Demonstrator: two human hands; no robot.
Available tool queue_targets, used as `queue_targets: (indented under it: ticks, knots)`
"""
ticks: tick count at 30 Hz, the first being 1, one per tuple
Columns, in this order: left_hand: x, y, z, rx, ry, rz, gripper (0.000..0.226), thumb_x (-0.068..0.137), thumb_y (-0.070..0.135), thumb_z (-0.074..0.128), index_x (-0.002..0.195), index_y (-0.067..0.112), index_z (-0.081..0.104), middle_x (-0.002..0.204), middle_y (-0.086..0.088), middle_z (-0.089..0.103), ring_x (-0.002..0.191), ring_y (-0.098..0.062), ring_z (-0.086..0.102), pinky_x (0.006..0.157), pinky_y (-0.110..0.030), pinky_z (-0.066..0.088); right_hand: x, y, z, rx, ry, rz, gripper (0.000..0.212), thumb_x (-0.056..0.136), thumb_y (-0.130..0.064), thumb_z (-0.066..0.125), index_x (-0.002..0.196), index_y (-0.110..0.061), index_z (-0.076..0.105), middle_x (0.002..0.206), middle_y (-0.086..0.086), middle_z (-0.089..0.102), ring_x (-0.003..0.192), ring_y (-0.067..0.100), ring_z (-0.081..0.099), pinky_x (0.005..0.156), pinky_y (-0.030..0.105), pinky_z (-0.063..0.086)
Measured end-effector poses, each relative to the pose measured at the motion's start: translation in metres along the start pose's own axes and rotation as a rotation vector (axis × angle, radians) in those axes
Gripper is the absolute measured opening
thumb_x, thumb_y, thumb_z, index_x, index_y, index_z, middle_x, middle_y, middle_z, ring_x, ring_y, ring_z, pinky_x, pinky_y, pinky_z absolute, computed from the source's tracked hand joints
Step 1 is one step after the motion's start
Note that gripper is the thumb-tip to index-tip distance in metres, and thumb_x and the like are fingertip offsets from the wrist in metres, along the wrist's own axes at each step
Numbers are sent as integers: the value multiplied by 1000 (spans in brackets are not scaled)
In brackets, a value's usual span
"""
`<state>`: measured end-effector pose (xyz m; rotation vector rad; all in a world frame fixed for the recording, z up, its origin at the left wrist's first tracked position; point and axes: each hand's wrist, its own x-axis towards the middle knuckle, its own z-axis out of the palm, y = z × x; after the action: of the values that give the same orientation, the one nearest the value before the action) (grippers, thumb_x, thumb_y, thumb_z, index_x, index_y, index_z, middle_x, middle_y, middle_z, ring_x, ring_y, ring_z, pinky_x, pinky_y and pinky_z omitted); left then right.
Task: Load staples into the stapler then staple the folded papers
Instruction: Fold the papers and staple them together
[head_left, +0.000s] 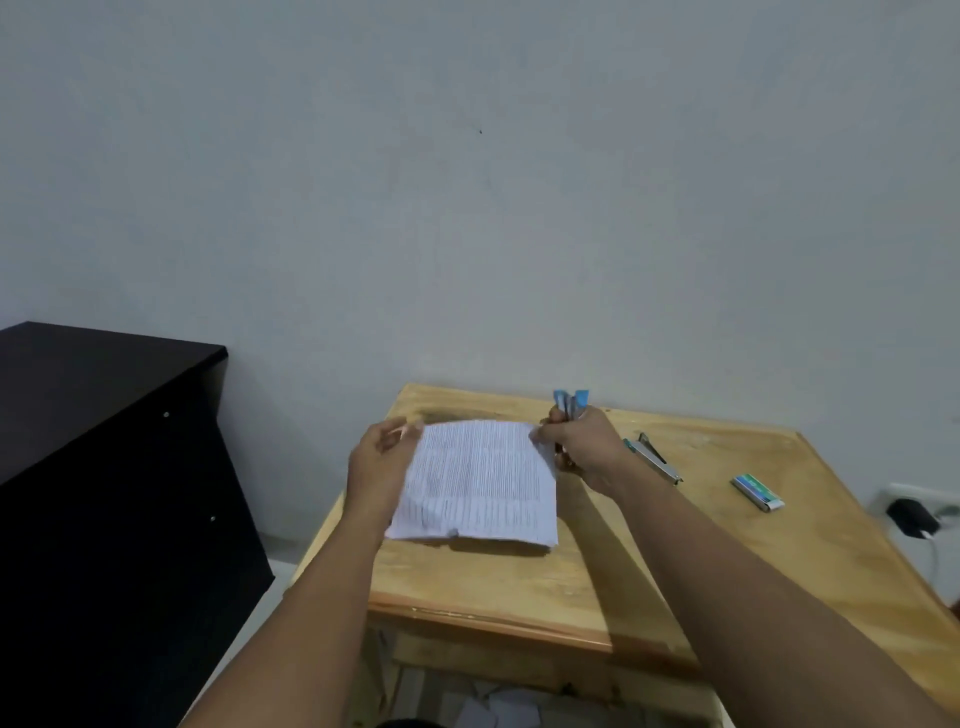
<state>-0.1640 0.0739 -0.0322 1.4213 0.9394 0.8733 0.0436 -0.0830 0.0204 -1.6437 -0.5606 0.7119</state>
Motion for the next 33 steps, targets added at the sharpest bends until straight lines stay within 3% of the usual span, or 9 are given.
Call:
queue_targets:
  ticks: [3,7,10,15,19,21,24,28,33]
  knots:
    - [-10,22,7,-649,-142,-291,61,89,67,69,133,27,62,130,-6,71,121,-32,69,79,-54,66,-1,-16,-8,285,80,1,39,86,11,72,72,-18,51,76,4,60,67,18,56,46,25,42]
    - [-33,24,22,-990,-401,-365,84,85,75,64,141,12,61,138,-20,69,126,-38,68,102,-56,56,-5,-30,-13,334,241,-54,35,85,13,69,75,-15,52,78,8,59,65,20,55,54,30,46]
    - [-41,22,43,-837,-433,-329,73,87,65,67,140,15,60,135,-15,72,124,-35,70,106,-57,55,-7,-26,-13,289,288,-74,37,84,17,64,69,-14,49,67,9,54,56,21,51,55,33,46]
    - [-41,2,65,-312,-291,-155,42,97,11,75,136,20,63,124,-3,76,113,-27,73,89,-59,63,-6,2,-7,125,172,-8,38,85,9,70,66,-16,49,65,8,49,58,21,46,53,29,41]
    - [-31,-17,61,-207,-182,-112,28,97,20,73,123,31,67,121,6,77,113,-23,72,97,-59,60,-10,22,-7,-42,245,-22,35,91,-23,79,73,-15,50,74,12,58,62,25,64,46,26,38]
    - [-29,-22,60,-213,-141,-116,36,89,32,77,123,33,68,119,10,78,112,-21,72,99,-59,59,-18,24,-6,-51,247,52,39,92,-48,73,83,-13,59,77,9,61,59,20,57,49,28,40]
    - [-24,-30,59,-299,-87,-128,43,77,41,79,119,36,70,114,13,79,111,-22,74,98,-59,59,-29,28,-1,-12,83,230,67,92,-74,53,104,-11,71,73,5,56,57,18,47,51,29,38]
    - [-24,-32,60,-256,-51,-123,40,77,44,78,114,36,69,117,10,77,111,-24,73,95,-60,60,-39,39,11,186,-120,264,62,99,-63,54,102,-3,69,66,3,54,53,15,46,49,27,34]
    - [-31,-29,64,-140,-98,-80,40,88,42,76,125,32,68,117,11,77,110,-21,73,94,-56,62,-49,46,21,46,-125,95,61,93,-68,58,78,-9,62,69,7,57,53,14,47,50,26,37]
